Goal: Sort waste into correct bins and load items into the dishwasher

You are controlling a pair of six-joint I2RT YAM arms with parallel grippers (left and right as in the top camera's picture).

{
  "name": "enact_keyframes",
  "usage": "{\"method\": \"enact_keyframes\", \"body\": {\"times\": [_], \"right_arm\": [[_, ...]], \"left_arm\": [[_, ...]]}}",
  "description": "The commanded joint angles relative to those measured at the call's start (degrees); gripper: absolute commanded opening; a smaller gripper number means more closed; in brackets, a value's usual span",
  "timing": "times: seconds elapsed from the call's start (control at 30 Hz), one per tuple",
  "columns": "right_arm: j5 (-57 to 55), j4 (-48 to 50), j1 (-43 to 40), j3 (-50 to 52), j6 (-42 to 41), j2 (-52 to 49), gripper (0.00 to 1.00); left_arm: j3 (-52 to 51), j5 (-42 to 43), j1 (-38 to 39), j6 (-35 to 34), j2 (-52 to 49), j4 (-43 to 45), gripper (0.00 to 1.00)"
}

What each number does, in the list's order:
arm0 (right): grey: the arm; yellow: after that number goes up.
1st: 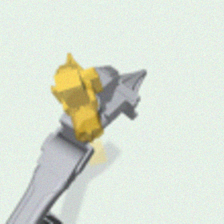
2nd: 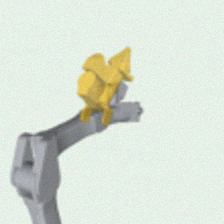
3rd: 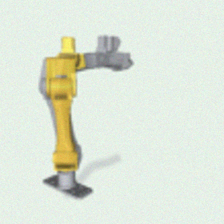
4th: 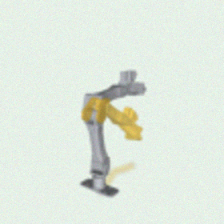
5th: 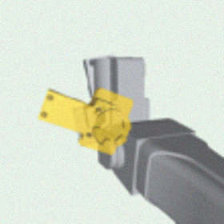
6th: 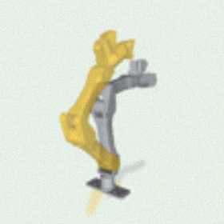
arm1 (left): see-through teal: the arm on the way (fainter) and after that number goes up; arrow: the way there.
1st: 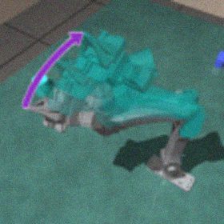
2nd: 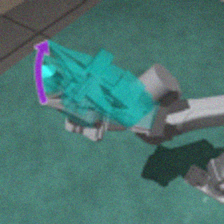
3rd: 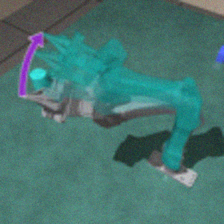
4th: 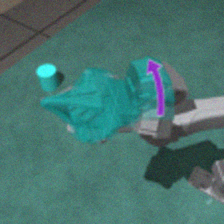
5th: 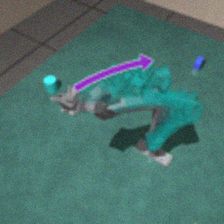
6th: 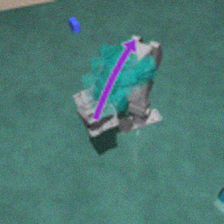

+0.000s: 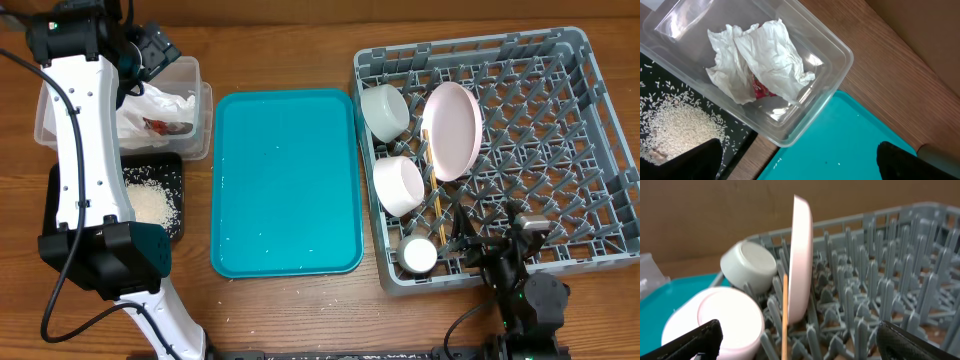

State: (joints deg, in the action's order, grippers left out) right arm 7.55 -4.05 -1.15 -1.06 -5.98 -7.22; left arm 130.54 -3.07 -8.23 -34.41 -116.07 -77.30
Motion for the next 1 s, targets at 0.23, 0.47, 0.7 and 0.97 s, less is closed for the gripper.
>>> {"method": "enact_keyframes", "body": {"times": [0.23,0.47,0.7,0.97], "right_arm": [[0.07,0.07,-0.44,0.59,0.02,7.06,1.0],[0.07,0.07,-0.44,0.59,0.04,7.06,1.0],[0.07,0.07,-0.44,0.59,0.04,7.06,1.0],[0.07,0.07,-0.44,0.59,0.04,7.06,1.0]], "left_arm": [[0.81,-0.33,0.52,-0.35,0.02,-0.02,1.0],[0.81,-0.35,0.52,-0.35,0.02,-0.02,1.0],[0.81,-0.35,0.52,-0.35,0.02,-0.02,1.0],[0.81,-3.15,0.94,0.13,1.64,0.66,1.0]]}}
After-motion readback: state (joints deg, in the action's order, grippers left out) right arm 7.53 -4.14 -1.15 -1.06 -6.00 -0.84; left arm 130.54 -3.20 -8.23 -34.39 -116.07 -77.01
